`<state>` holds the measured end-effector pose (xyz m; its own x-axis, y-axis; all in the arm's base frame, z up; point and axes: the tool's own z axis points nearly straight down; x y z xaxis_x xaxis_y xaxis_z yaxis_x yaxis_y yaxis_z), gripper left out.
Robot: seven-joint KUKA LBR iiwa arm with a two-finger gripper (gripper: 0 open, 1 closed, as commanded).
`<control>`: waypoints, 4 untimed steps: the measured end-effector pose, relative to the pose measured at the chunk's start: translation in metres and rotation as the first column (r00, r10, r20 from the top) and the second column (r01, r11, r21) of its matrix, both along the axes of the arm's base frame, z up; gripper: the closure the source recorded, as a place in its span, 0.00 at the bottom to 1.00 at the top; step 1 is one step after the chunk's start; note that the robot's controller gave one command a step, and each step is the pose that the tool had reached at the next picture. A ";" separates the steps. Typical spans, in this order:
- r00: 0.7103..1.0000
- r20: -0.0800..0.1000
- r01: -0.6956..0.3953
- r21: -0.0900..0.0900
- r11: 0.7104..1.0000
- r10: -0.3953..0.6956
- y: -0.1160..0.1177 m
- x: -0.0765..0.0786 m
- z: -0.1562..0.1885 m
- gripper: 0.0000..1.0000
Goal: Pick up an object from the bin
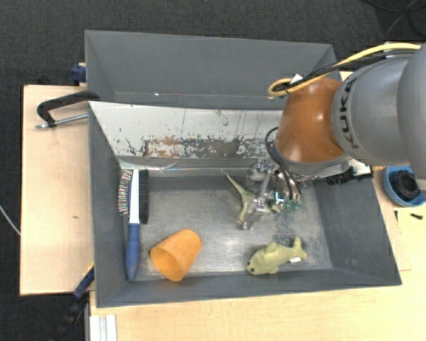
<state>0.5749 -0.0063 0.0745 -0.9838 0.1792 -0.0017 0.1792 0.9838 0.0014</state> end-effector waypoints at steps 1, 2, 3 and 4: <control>1.000 0.002 -0.001 0.000 1.000 0.001 0.000 0.001 0.001 0.00; 1.000 0.003 -0.001 0.000 1.000 0.001 0.001 0.002 0.002 0.00; 1.000 0.002 -0.001 0.000 1.000 0.001 0.001 0.002 0.002 1.00; 1.000 0.006 -0.002 0.000 1.000 0.002 0.001 0.004 0.017 1.00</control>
Offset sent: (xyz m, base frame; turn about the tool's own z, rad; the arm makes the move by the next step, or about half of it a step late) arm 0.0000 0.0000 0.0000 0.0000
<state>0.5784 -0.0051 0.0919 -0.9841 0.1776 -0.0073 0.1776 0.9841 0.0024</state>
